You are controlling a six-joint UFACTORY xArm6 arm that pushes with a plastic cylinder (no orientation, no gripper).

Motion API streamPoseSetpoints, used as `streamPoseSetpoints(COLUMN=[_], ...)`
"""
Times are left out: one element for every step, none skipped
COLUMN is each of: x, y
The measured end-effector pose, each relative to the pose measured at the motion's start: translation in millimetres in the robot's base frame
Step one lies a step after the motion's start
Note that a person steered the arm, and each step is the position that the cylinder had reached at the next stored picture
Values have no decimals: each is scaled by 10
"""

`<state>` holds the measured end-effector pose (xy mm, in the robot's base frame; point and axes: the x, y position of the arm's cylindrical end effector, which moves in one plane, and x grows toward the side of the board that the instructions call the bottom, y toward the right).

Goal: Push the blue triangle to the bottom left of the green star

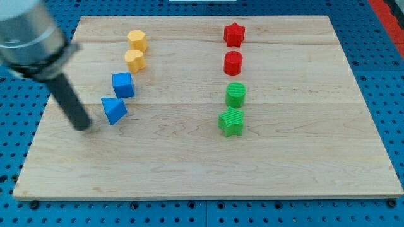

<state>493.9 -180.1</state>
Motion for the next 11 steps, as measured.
streamPoseSetpoints(x=[181, 236, -2, -386, -226, -203, -542, -472, -25, 353, 447], y=[605, 793, -225, -378, 729, 1148, 866, 1318, 1518, 1593, 1808])
